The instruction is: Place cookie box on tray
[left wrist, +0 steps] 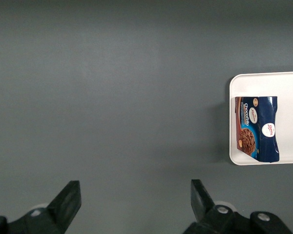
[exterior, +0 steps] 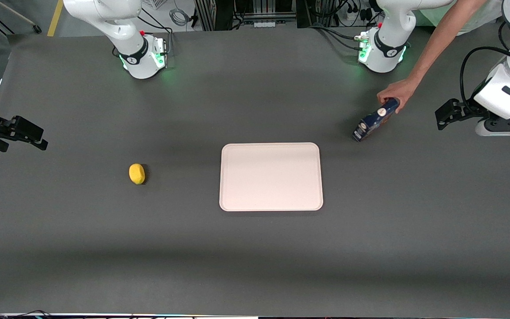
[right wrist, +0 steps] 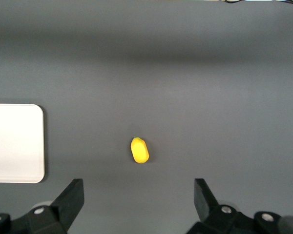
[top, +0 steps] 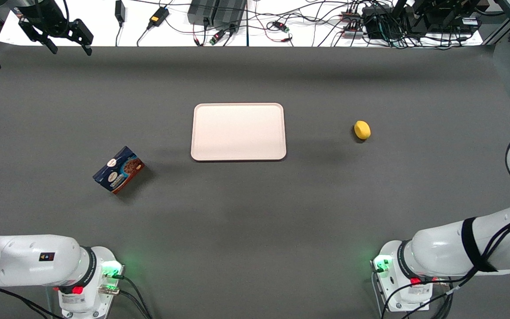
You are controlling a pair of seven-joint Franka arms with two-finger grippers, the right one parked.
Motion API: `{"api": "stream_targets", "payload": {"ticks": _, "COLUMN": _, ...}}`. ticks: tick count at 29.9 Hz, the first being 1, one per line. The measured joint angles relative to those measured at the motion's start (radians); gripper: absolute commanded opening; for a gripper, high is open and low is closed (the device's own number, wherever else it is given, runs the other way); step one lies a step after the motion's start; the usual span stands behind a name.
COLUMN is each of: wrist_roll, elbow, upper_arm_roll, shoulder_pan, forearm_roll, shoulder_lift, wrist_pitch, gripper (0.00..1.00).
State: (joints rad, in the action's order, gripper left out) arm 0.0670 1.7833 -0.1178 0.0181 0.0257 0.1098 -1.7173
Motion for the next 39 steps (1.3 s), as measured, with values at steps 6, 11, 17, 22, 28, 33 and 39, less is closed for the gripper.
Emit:
{"api": "stream_targets", "payload": {"ticks": 6, "wrist_roll": -0.002, "elbow": 0.000, "upper_arm_roll": -0.003, "shoulder_pan": -0.002, "forearm_roll": -0.001, "shoulder_lift": 0.000, "wrist_pitch": 0.001, "gripper": 1.00}}
{"api": "stream_targets", "payload": {"ticks": 11, "wrist_roll": -0.004, "elbow": 0.000, "upper_arm_roll": -0.003, "shoulder_pan": -0.002, "forearm_roll": -0.001, "shoulder_lift": 0.000, "wrist_pitch": 0.001, "gripper": 1.00}}
{"api": "stream_targets", "payload": {"ticks": 17, "wrist_roll": -0.006, "elbow": 0.000, "upper_arm_roll": -0.003, "shoulder_pan": -0.002, "forearm_roll": -0.002, "shoulder_lift": 0.000, "wrist_pitch": 0.001, "gripper": 1.00}}
{"api": "stream_targets", "payload": {"ticks": 22, "wrist_roll": -0.008, "elbow": 0.000, "upper_arm_roll": -0.003, "shoulder_pan": -0.002, "forearm_roll": -0.002, "shoulder_lift": 0.000, "wrist_pitch": 0.003, "gripper": 1.00}}
{"api": "stream_targets", "payload": {"ticks": 28, "wrist_roll": -0.009, "elbow": 0.000, "upper_arm_roll": -0.003, "shoulder_pan": -0.002, "forearm_roll": -0.002, "shoulder_lift": 0.000, "wrist_pitch": 0.007, "gripper": 1.00}}
{"api": "stream_targets", "payload": {"ticks": 33, "wrist_roll": -0.009, "elbow": 0.000, "upper_arm_roll": -0.003, "shoulder_pan": -0.002, "forearm_roll": -0.002, "shoulder_lift": 0.000, "wrist_pitch": 0.011, "gripper": 1.00}}
{"api": "stream_targets", "payload": {"ticks": 39, "wrist_roll": -0.010, "elbow": 0.000, "upper_arm_roll": -0.003, "shoulder_pan": -0.002, "forearm_roll": -0.002, "shoulder_lift": 0.000, "wrist_pitch": 0.018, "gripper": 1.00}}
